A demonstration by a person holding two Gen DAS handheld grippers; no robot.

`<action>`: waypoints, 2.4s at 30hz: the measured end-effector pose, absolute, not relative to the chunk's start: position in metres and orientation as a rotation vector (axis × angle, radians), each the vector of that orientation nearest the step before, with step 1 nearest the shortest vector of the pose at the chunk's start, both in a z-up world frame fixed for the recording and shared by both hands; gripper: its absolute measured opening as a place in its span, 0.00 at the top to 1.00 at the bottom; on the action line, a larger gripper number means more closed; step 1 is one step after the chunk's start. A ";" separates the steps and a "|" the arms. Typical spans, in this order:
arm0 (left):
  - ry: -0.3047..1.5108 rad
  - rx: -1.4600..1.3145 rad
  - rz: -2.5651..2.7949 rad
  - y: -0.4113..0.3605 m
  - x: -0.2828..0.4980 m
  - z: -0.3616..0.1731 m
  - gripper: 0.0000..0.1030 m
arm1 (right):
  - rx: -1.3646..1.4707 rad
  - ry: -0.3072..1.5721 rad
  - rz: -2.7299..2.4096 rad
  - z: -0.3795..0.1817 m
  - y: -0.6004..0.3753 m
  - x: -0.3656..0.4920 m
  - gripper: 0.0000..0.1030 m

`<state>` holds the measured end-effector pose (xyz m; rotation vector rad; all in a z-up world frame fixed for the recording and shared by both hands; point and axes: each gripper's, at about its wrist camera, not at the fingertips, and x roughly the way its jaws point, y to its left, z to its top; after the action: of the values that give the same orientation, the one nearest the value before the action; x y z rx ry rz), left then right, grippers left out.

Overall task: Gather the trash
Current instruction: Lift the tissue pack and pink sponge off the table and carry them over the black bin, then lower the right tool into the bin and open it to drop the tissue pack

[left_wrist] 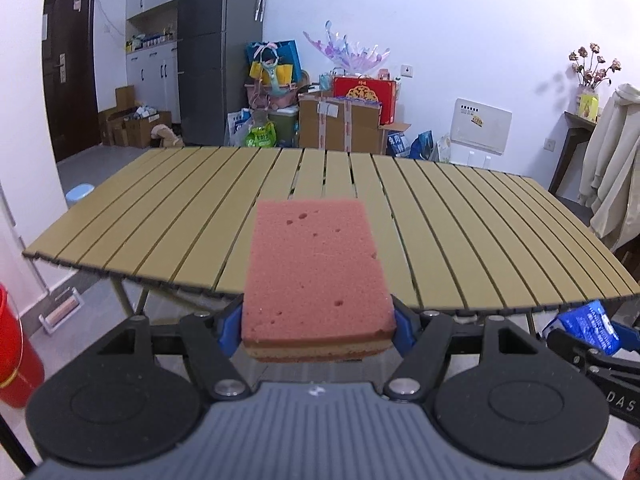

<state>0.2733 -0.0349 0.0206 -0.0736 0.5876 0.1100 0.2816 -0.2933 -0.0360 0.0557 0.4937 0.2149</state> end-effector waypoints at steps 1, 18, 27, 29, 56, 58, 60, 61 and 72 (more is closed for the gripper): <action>0.593 -0.075 0.111 -0.034 0.267 0.019 0.32 | 0.050 0.494 0.216 -0.035 -0.292 0.273 0.29; 0.690 -0.063 0.097 -0.019 0.191 -0.033 0.32 | 0.002 0.596 0.244 -0.058 -0.269 0.197 0.29; 0.779 -0.043 0.102 -0.011 0.180 -0.075 0.32 | -0.048 0.708 0.282 -0.093 -0.238 0.204 0.29; 0.809 -0.036 0.104 -0.010 0.179 -0.089 0.32 | -0.061 0.741 0.294 -0.105 -0.231 0.204 0.29; 1.136 -0.054 0.148 0.022 0.204 -0.217 0.31 | -0.122 1.106 0.319 -0.233 -0.189 0.218 0.30; 1.146 -0.057 0.152 0.023 0.206 -0.221 0.32 | -0.127 1.117 0.316 -0.237 -0.188 0.219 0.30; 1.158 -0.062 0.158 0.026 0.208 -0.226 0.32 | -0.135 1.126 0.314 -0.241 -0.187 0.220 0.29; 1.164 -0.066 0.162 0.027 0.209 -0.228 0.32 | -0.138 1.130 0.314 -0.242 -0.186 0.221 0.30; 1.190 -0.081 0.198 0.036 0.219 -0.238 0.32 | -0.160 1.128 0.320 -0.246 -0.174 0.236 0.29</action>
<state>0.2194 0.0360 -0.2381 -0.0812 1.1895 0.1984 0.2361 -0.1739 -0.2455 -0.1605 1.1280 0.3196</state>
